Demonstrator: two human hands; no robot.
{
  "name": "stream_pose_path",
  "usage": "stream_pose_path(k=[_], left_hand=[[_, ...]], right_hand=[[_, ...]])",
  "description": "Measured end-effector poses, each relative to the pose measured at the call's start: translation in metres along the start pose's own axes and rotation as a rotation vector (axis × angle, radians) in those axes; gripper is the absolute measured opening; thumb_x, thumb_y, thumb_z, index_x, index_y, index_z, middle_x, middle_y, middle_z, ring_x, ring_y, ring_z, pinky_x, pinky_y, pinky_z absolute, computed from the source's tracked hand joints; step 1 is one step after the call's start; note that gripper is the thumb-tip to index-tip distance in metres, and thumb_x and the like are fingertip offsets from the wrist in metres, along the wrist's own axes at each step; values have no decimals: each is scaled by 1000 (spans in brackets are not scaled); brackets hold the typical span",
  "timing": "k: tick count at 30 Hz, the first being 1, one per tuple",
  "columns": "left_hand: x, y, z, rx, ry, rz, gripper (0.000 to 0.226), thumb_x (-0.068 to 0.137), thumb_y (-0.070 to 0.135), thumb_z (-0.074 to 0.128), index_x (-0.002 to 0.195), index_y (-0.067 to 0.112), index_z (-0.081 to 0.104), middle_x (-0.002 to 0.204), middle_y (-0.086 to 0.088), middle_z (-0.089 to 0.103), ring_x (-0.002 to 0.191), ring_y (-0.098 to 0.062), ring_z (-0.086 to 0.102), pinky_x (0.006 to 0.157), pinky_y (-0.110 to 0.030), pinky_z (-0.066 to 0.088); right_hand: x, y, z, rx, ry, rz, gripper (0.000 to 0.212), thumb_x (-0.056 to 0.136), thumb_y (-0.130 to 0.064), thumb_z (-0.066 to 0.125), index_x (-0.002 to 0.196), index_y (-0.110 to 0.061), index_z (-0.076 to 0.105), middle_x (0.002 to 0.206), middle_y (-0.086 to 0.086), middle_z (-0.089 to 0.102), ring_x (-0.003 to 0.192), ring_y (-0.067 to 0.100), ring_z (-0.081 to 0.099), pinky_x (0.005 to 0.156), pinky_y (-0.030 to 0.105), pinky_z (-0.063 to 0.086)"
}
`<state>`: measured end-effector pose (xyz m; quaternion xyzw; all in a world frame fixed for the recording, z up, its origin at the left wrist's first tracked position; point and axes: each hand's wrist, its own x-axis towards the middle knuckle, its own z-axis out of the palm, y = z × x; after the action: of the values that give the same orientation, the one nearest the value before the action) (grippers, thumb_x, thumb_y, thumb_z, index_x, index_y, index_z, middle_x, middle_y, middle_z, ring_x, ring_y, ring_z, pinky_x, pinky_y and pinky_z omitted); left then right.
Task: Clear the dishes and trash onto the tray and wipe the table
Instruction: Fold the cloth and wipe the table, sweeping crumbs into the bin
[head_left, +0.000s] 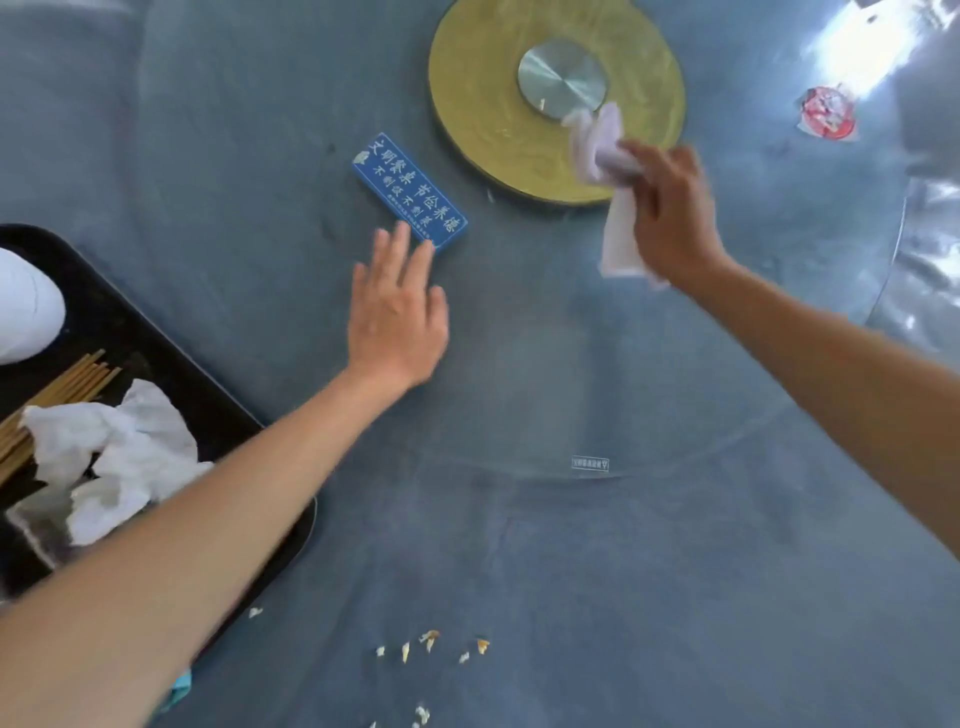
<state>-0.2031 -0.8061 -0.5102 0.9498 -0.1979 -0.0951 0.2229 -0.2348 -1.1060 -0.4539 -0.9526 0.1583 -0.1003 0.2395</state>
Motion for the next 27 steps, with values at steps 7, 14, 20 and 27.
stream_pose_path(k=[7,14,20,27], left_hand=[[-26,1,38,193,32,71,56,105,34,26,161,28,22,170,-1,15,158,-23,9,125,-52,11],[-15,-22,33,230,19,147,58,104,33,25,161,28,19,171,-1,12,158,-22,7,125,-52,6],[-1,-39,9,219,-58,186,59,102,37,24,161,30,19,171,1,10,158,-19,5,125,-50,0],[20,-3,-1,110,-132,-9,59,106,27,32,161,14,17,171,-4,-1,158,-23,-4,126,-51,1]], right_hand=[[18,23,41,-206,-49,79,56,96,-3,46,143,-31,59,139,10,53,118,41,53,89,51,51],[-180,-35,48,8,-426,-366,68,76,18,61,132,-21,72,122,13,69,91,41,66,58,50,55],[-187,-22,-1,172,-309,-273,64,83,19,58,130,-22,72,120,11,65,97,32,68,71,43,57],[17,73,-48,-211,85,83,45,103,-8,45,138,-24,66,126,14,66,111,42,60,94,34,40]])
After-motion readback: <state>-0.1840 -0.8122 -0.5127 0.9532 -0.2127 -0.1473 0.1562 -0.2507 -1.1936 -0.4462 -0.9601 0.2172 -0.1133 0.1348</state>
